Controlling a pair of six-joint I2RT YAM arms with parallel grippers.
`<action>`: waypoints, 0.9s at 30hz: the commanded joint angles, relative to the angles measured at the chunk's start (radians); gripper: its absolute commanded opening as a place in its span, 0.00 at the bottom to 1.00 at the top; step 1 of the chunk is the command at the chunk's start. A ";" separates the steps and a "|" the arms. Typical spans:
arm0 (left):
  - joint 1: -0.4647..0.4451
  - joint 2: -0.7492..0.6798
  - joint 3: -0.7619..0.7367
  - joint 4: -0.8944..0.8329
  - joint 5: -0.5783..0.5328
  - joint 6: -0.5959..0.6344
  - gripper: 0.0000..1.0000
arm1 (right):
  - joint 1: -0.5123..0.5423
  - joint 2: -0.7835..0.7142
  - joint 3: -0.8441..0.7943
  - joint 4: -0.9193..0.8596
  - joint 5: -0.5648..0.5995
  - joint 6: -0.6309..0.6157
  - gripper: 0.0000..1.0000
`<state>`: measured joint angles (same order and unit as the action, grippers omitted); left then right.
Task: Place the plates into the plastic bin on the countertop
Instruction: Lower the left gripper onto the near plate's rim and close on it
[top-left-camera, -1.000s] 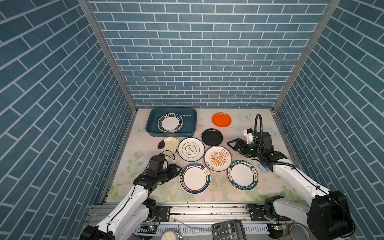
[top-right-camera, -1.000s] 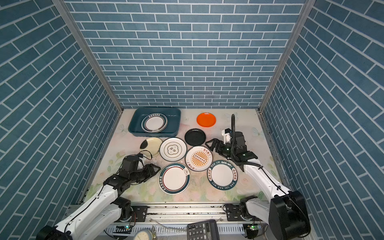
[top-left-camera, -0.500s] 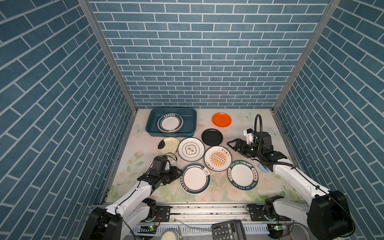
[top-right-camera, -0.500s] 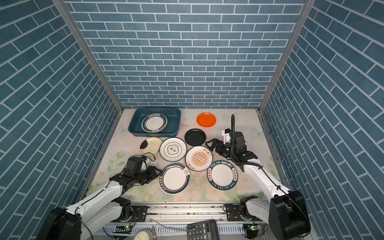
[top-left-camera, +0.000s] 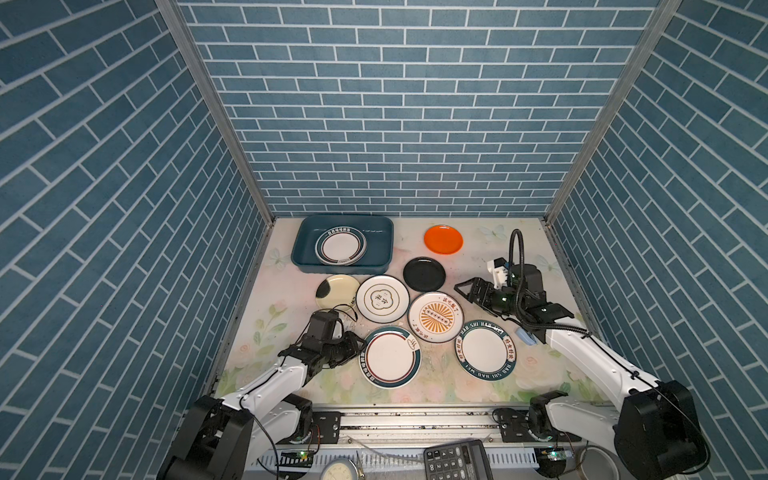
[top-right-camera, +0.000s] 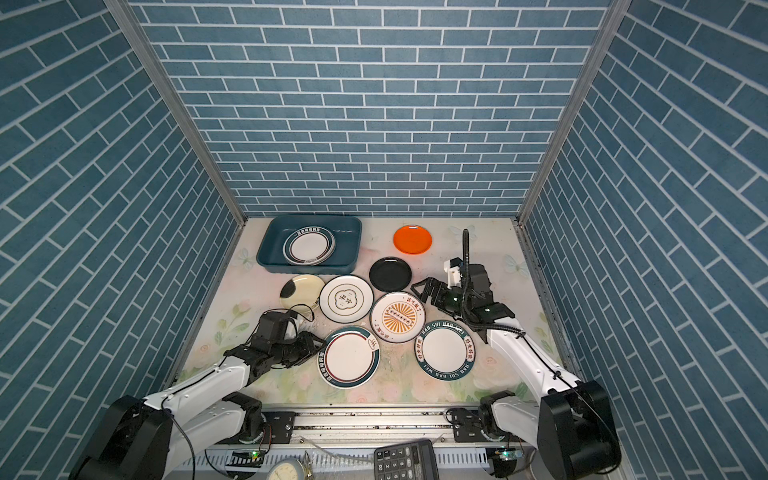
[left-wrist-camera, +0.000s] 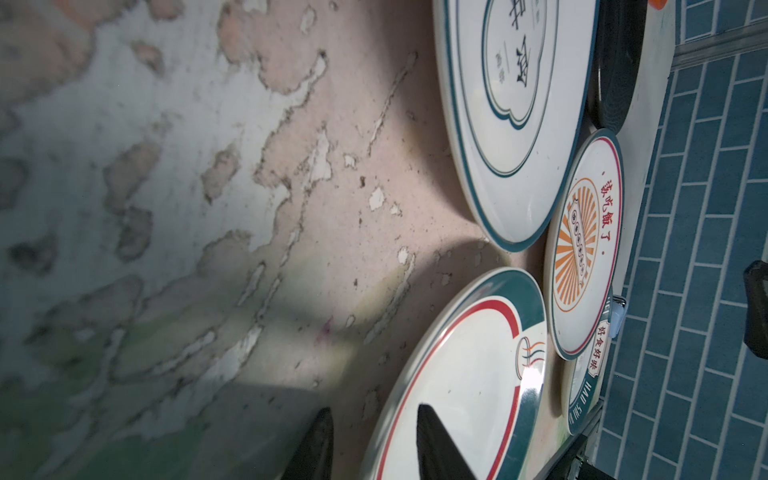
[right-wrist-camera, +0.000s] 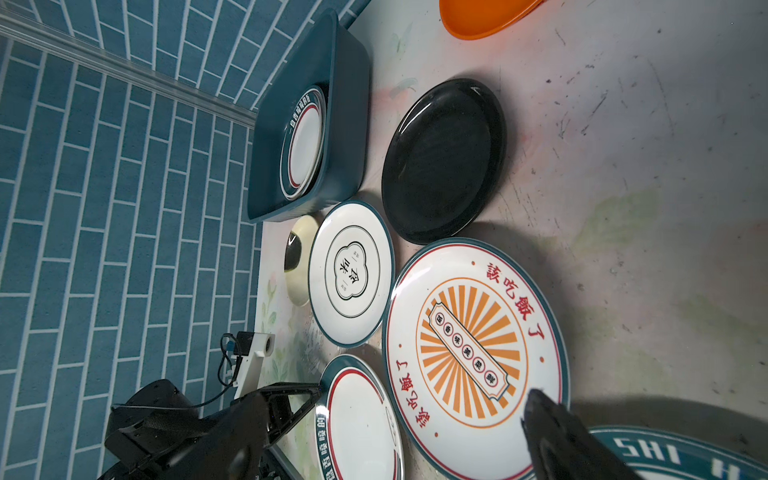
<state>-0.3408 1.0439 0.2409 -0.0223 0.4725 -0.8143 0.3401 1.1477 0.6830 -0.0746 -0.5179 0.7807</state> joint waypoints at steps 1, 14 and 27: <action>-0.007 0.012 -0.024 -0.040 -0.026 0.030 0.36 | 0.005 0.000 -0.010 0.007 0.022 -0.010 0.96; -0.007 -0.017 -0.039 -0.052 -0.023 0.036 0.34 | 0.005 0.022 -0.008 0.001 0.013 -0.028 0.96; -0.007 -0.010 -0.044 -0.049 -0.008 0.033 0.31 | 0.004 0.003 -0.015 -0.010 0.019 -0.026 0.96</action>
<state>-0.3416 1.0229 0.2234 -0.0231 0.4728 -0.7929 0.3405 1.1652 0.6769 -0.0826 -0.5079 0.7696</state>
